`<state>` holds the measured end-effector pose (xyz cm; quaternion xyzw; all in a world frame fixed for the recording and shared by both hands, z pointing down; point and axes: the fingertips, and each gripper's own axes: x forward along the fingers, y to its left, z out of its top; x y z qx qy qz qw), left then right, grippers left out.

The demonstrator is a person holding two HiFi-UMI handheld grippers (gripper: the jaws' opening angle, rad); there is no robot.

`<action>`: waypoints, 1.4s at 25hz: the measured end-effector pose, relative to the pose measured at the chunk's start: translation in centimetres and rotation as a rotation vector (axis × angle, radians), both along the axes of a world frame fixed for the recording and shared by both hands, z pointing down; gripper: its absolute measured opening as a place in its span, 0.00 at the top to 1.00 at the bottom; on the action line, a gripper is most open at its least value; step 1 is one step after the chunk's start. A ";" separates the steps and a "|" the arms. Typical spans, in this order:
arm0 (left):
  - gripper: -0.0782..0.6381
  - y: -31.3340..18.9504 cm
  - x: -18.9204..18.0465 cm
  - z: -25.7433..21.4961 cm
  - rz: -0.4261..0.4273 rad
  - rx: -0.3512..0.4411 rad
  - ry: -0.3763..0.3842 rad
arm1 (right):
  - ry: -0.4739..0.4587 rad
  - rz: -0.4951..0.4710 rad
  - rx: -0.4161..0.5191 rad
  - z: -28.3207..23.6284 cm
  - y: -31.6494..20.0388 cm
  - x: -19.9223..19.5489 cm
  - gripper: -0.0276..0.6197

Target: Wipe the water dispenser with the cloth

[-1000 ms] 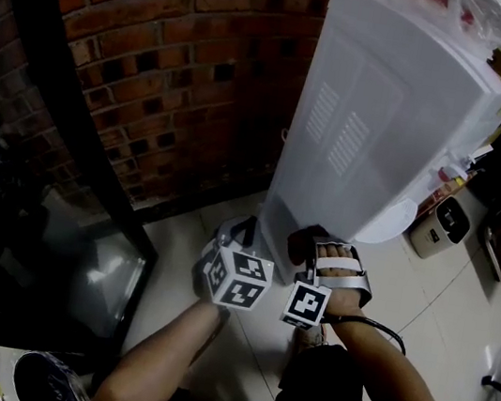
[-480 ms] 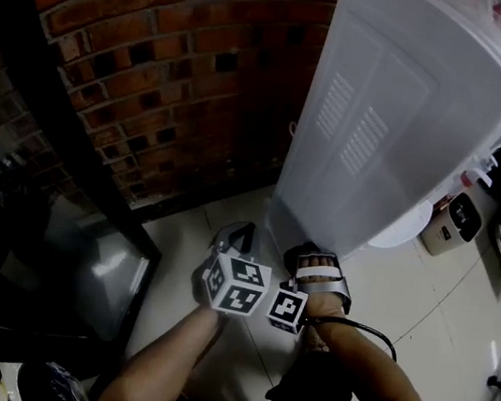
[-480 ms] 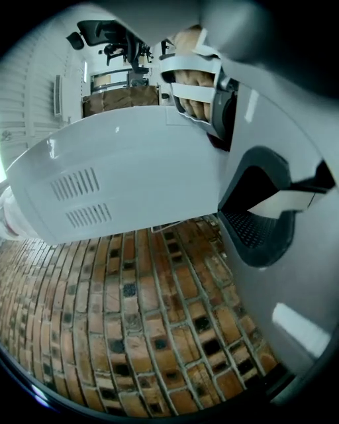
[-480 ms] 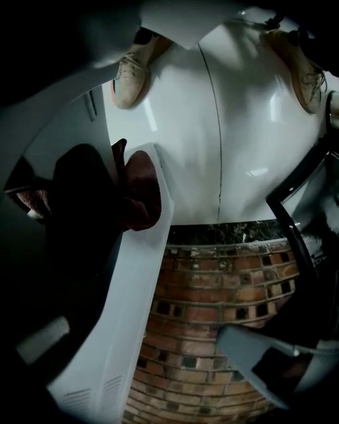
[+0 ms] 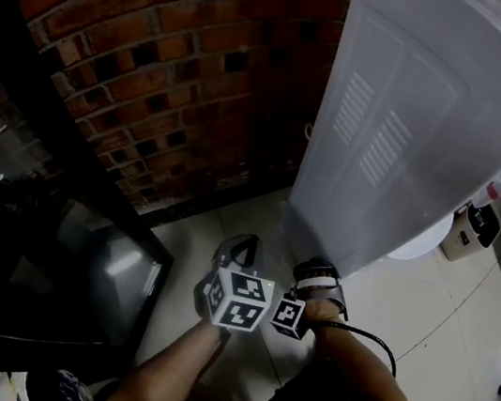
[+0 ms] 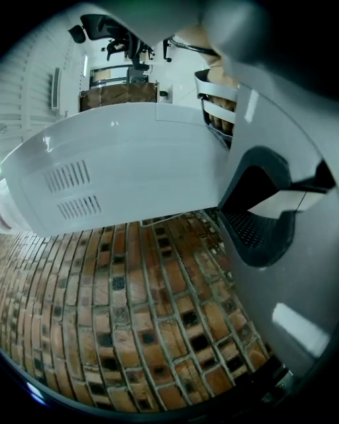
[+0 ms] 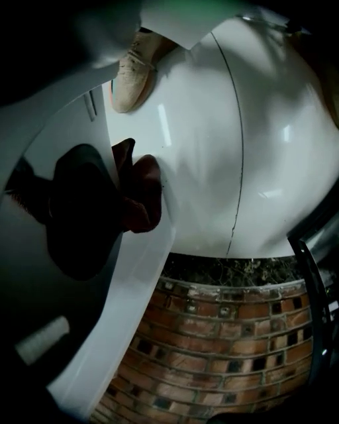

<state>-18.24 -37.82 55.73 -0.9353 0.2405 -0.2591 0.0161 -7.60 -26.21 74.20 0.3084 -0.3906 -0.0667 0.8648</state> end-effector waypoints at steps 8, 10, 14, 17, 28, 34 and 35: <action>0.89 0.1 0.4 -3.1 -0.014 -0.013 0.066 | -0.076 0.010 0.011 1.3 -0.6 -0.4 0.83; 0.89 0.0 0.5 -4.2 -0.012 0.002 0.077 | -0.220 0.070 0.089 -0.6 -0.9 -1.8 0.83; 0.89 -0.8 0.1 -7.8 -0.033 0.041 0.122 | -0.533 0.186 0.330 -9.2 -1.8 -4.9 0.83; 0.89 -1.1 -0.7 -11.1 -0.059 0.067 0.164 | -0.675 0.219 0.524 -18.0 -2.1 -5.7 0.83; 0.89 -2.4 -5.3 -20.6 -0.162 0.200 0.252 | -0.927 0.065 1.105 -41.6 -3.2 -7.8 0.83; 0.89 0.2 -4.4 -23.8 -0.149 0.228 0.298 | -0.989 -0.006 1.128 -43.2 -1.7 -7.6 0.83; 0.89 0.7 -4.2 -23.9 -0.144 0.222 0.295 | -1.003 -0.012 1.137 -43.8 -1.4 -7.4 0.83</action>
